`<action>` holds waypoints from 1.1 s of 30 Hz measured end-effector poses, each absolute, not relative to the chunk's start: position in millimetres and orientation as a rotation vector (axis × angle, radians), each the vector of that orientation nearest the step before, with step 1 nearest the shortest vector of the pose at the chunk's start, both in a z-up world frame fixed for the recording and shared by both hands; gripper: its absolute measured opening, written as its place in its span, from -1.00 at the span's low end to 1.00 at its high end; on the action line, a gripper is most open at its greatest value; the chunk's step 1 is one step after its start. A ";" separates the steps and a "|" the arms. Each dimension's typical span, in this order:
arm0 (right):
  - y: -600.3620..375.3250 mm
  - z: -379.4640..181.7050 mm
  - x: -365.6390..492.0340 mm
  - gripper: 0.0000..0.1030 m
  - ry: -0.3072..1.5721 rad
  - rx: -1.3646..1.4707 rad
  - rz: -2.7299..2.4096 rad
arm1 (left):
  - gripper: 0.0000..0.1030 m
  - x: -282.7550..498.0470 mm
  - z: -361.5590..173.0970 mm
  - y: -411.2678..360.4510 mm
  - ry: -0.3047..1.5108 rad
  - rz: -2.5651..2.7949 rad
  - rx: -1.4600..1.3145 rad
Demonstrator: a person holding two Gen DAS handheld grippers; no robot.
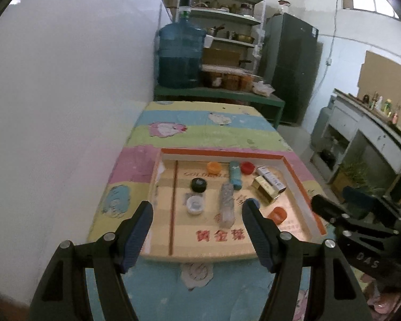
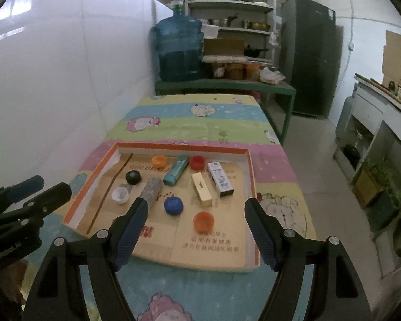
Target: Organize rigid objects
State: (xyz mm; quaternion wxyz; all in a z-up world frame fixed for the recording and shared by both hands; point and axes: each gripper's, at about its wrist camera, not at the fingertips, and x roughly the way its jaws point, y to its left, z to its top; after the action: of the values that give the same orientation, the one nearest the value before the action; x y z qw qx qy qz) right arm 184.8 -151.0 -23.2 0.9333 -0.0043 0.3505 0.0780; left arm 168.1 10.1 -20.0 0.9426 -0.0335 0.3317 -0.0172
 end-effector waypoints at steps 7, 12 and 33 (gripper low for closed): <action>-151.0 -8.9 143.5 0.48 0.680 0.004 0.155 | 0.34 126.0 -9.6 11.8 0.621 0.011 -0.089; -149.2 -0.3 114.3 0.48 0.665 -0.003 0.132 | 0.34 98.3 3.3 8.8 0.577 0.072 -0.064; -135.4 25.4 14.4 0.48 0.613 -0.043 0.052 | 0.29 16.5 17.0 -0.8 0.611 -0.007 -0.045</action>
State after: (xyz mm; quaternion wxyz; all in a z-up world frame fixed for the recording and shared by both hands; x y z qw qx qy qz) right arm 14.4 -135.4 25.4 0.9528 -0.0210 0.3019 0.0254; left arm 16.5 -0.8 17.0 0.9535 -0.0220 0.3007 -0.0036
